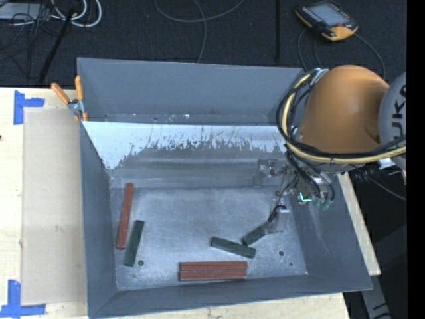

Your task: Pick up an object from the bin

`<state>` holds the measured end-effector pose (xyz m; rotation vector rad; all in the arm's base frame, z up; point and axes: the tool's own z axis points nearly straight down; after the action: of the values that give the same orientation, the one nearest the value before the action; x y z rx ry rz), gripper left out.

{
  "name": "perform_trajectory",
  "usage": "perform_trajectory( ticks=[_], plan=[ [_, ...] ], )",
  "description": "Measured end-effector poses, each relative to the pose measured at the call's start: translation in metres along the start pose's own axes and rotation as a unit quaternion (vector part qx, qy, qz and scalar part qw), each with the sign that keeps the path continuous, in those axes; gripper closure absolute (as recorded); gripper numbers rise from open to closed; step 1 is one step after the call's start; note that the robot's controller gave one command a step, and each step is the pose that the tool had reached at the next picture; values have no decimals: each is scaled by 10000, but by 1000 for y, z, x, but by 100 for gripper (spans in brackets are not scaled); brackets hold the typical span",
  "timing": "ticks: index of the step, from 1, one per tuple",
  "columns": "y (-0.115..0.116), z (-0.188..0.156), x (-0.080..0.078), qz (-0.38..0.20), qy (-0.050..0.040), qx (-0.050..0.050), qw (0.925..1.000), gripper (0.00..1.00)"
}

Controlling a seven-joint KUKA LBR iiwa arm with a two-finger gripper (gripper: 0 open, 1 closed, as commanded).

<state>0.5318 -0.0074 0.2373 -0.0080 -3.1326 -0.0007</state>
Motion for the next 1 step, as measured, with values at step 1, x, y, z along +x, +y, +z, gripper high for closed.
perform_trajectory(
  ticks=[1],
  plan=[
    [0, -4, -1, 0, -38, 0, 10000, 0]
  ],
)
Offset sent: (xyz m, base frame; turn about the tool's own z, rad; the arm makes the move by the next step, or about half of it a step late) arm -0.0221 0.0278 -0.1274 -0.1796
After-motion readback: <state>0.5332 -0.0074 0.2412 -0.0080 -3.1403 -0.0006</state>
